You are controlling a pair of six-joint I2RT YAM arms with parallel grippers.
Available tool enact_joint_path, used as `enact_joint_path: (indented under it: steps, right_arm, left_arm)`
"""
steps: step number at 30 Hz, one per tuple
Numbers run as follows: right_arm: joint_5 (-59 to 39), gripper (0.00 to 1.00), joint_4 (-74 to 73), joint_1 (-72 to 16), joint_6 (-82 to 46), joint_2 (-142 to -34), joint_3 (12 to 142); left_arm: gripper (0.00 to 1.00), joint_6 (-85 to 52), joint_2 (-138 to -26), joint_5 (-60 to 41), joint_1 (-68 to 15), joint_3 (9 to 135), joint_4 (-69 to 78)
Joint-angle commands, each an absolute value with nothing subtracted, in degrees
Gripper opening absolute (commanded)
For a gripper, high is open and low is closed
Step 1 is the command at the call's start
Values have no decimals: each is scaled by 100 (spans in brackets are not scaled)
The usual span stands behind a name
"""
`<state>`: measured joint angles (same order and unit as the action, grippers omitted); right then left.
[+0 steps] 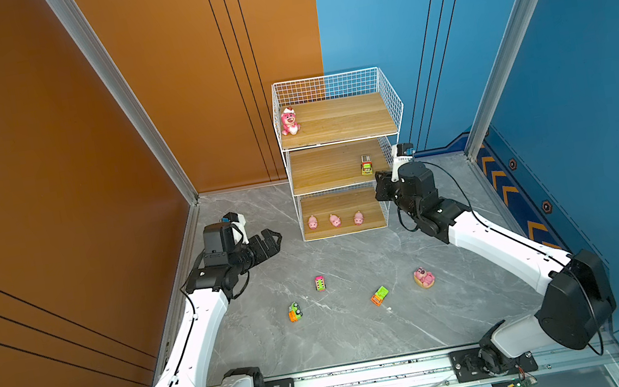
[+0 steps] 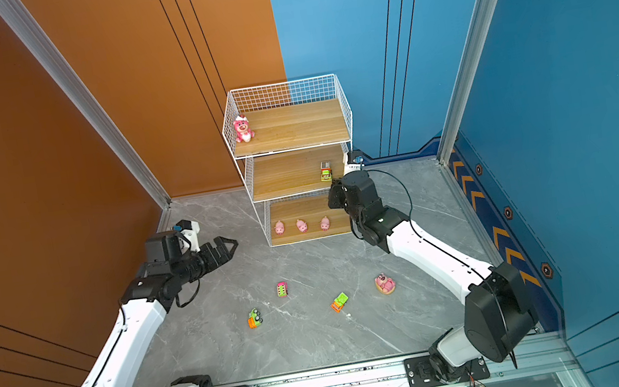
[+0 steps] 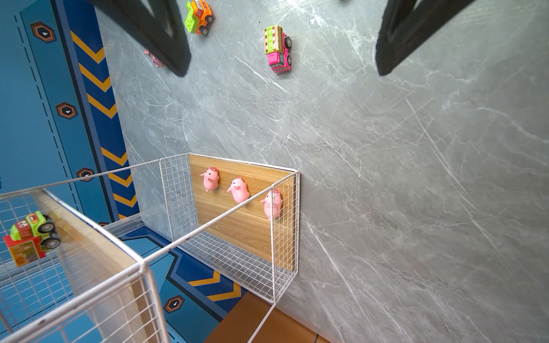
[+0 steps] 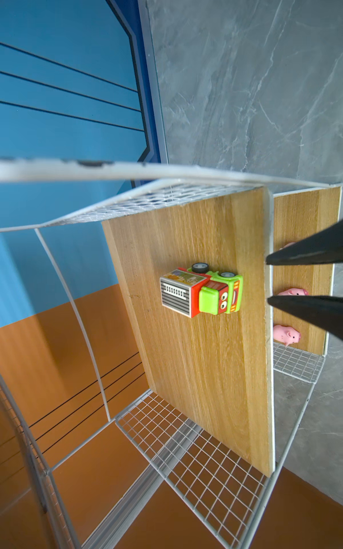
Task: Place and organize the plastic toys onto the shelf
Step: 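Withdraw the right gripper from the shelf's middle tier, then move the left gripper over the dump truck while the right nears the pink bear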
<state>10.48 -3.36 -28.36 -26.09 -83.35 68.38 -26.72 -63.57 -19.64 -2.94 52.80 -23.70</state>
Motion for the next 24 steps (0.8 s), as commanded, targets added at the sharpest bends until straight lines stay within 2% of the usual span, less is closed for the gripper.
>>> enact_joint_path:
  steps: [1, 8, 24]
  right_arm:
    - [517, 18, -226, -2761, -3015, -8517, 6888]
    - [189, 17, -309, -2681, -3135, -8793, 7042]
    - [197, 15, -756, -2646, -3225, -8947, 7130]
  left_arm:
    - [98, -2707, -6378, -2087, -230, 5226, -2312]
    - [98, -2712, -6381, -2103, -229, 5232, -2308]
    - [98, -2725, -6402, -2144, -211, 5230, -2289]
